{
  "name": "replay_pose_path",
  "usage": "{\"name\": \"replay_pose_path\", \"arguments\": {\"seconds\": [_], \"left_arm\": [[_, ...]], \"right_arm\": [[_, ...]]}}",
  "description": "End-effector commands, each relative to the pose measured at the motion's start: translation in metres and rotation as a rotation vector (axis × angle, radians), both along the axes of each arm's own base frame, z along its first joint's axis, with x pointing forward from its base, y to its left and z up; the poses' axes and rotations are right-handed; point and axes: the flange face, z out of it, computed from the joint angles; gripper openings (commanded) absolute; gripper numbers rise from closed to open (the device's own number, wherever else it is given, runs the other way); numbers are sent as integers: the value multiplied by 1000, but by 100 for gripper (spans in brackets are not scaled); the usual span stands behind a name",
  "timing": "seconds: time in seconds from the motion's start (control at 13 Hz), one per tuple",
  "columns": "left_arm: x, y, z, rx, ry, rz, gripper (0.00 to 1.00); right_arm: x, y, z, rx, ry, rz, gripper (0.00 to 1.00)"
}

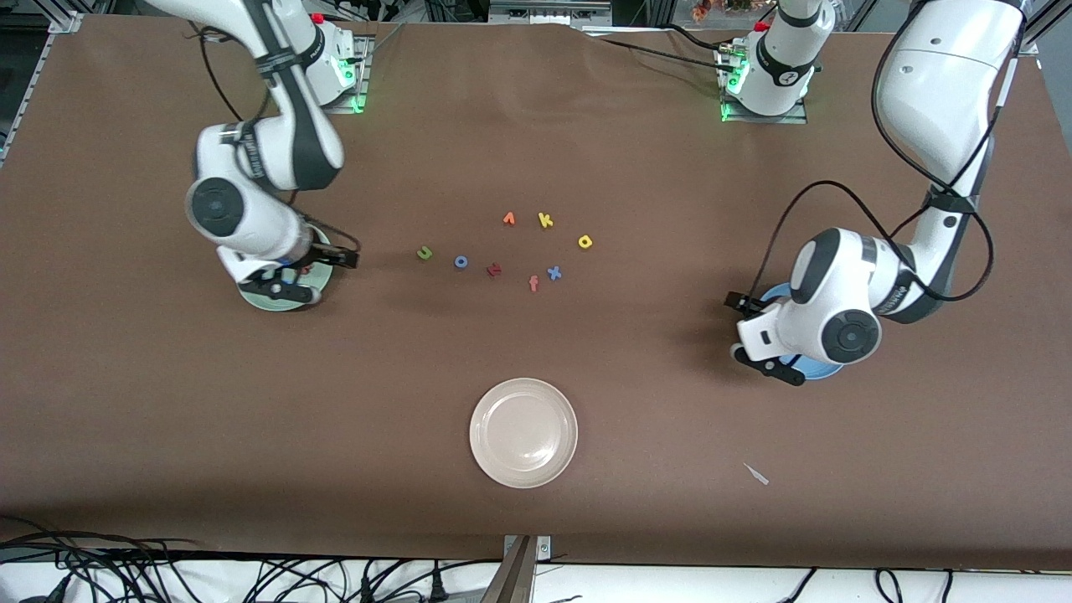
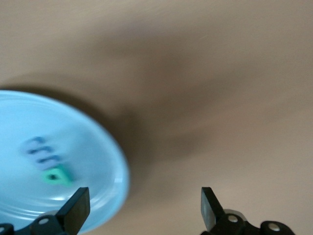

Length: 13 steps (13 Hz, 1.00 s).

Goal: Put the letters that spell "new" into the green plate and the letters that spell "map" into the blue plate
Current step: 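Carry the green letter to the green plate while the left gripper grasps the yellow letter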

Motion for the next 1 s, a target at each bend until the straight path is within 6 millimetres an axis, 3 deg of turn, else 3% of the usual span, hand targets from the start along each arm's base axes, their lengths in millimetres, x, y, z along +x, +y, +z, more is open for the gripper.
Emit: {"name": "replay_pose_path", "arguments": {"seconds": [0.0, 0.23, 0.62, 0.77, 0.92], "left_arm": [[-26, -47, 19, 31, -4, 126, 100], [-69, -104, 13, 60, -53, 275, 100], [-142, -209, 1, 96, -161, 598, 100], [-163, -239, -13, 124, -195, 692, 100], [-182, -263, -30, 156, -217, 774, 100]], "right_arm": [[-12, 56, -30, -47, -26, -112, 92], [-29, 100, -58, -88, -91, -283, 88], [-52, 122, -84, -71, -116, -400, 77], [-61, 134, -95, -71, -115, -404, 75], [-67, 132, -108, -72, -129, -416, 75]]}}
